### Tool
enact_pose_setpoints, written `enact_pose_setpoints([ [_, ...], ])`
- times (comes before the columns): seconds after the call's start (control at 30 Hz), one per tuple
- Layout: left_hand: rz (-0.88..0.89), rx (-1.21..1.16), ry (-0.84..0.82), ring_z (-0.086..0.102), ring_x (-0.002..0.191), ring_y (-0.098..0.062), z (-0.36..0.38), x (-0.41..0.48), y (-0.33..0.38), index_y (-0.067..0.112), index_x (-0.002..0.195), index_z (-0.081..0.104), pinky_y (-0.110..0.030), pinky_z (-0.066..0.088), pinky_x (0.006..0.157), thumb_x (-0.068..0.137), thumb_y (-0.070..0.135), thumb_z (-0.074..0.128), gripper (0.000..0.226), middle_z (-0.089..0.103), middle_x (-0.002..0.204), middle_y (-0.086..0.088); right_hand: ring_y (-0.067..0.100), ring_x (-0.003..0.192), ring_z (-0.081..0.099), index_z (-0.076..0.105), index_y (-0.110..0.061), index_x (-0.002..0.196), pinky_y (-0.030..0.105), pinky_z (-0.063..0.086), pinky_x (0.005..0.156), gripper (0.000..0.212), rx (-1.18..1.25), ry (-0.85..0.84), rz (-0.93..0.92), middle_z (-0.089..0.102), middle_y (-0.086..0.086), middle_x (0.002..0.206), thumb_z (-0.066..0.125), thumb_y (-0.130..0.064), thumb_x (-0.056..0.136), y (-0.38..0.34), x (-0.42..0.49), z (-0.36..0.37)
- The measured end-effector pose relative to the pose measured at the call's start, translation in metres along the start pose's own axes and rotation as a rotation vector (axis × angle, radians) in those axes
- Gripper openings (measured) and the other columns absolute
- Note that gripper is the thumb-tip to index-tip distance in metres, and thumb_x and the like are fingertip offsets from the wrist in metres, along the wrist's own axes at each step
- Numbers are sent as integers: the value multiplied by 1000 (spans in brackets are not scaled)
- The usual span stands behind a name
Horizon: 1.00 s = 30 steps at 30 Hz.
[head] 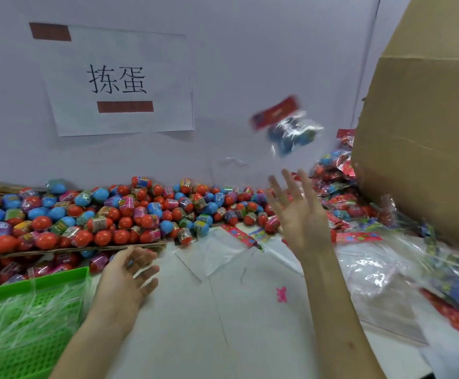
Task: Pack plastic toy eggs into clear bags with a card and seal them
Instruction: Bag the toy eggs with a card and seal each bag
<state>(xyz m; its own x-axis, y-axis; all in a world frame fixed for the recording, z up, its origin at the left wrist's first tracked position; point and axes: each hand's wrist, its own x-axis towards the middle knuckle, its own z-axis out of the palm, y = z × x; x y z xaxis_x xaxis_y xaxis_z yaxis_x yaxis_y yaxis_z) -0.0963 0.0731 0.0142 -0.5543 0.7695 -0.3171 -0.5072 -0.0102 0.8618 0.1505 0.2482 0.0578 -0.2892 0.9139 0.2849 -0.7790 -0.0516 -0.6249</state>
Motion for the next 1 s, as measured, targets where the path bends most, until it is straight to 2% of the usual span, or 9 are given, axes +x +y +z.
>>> enact_pose_setpoints([
  [0.07, 9, 19, -16, 61, 79, -20, 1, 0, -3, 20, 78, 59, -35, 45, 71, 106, 30, 46, 32, 70, 83, 1, 24, 127, 63, 39, -24, 155, 41, 54, 102, 49, -31, 57, -53, 52, 1, 151, 44, -35, 108, -2, 2, -6],
  [0.13, 12, 34, -25, 62, 79, -20, 3, -1, -2, 20, 79, 60, -36, 46, 70, 106, 30, 47, 32, 71, 82, 1, 24, 124, 65, 39, -24, 154, 37, 57, 95, 47, -175, 73, -30, 54, -1, 149, 42, -34, 109, 4, 0, -8],
  [0.33, 16, 56, -11, 62, 80, -20, 3, -3, 0, 19, 78, 60, -36, 45, 71, 106, 29, 46, 33, 71, 83, 0, 26, 95, 72, 69, -16, 125, 34, 56, 80, 28, -573, -70, 166, 74, 10, 117, 49, -18, 105, 24, -6, 8],
  [0.47, -3, 50, 1, 62, 78, -21, 7, -4, 0, 18, 80, 60, -35, 45, 68, 106, 28, 47, 30, 71, 85, -1, 17, 87, 73, 75, -18, 113, 24, 53, 72, 23, -1143, -162, 223, 77, 0, 103, 54, -15, 104, 43, -14, 14],
  [0.53, -6, 53, 0, 63, 77, -21, 9, -5, 0, 18, 81, 61, -35, 46, 67, 105, 27, 48, 29, 72, 83, 0, 10, 91, 69, 76, -23, 111, 22, 53, 76, 21, -1444, -196, 172, 73, -7, 106, 58, -17, 102, 53, -16, 11],
  [0.63, 0, 75, 1, 63, 73, -20, 8, -4, 0, 17, 81, 62, -33, 46, 65, 105, 26, 50, 28, 73, 82, 0, 4, 104, 59, 71, -27, 121, 21, 49, 85, 24, -1554, -215, 144, 65, -10, 123, 64, -22, 99, 68, -20, 13],
  [0.77, 42, 160, 9, 66, 71, -18, 7, -4, -1, 15, 83, 66, -29, 49, 61, 102, 24, 53, 24, 76, 83, -1, 10, 132, 44, 57, -36, 138, 40, 39, 112, 48, -1736, -448, 246, 47, -12, 149, 67, -48, 93, 92, -29, 16],
  [0.87, 71, 198, 12, 68, 67, -15, 6, -3, -2, 17, 80, 69, -27, 51, 56, 99, 22, 55, 24, 77, 86, -3, 15, 132, 44, 61, -37, 133, 49, 35, 113, 45, -1882, -491, 237, 50, -11, 146, 66, -52, 91, 104, -35, 18],
  [1.0, 60, 184, -8, 72, 69, -15, 4, -2, -4, 15, 83, 70, -26, 54, 56, 99, 21, 56, 22, 78, 90, -5, 15, 124, 52, 70, -33, 124, 46, 43, 107, 33, -1833, -452, 153, 61, -12, 136, 68, -37, 91, 105, -37, 19],
])
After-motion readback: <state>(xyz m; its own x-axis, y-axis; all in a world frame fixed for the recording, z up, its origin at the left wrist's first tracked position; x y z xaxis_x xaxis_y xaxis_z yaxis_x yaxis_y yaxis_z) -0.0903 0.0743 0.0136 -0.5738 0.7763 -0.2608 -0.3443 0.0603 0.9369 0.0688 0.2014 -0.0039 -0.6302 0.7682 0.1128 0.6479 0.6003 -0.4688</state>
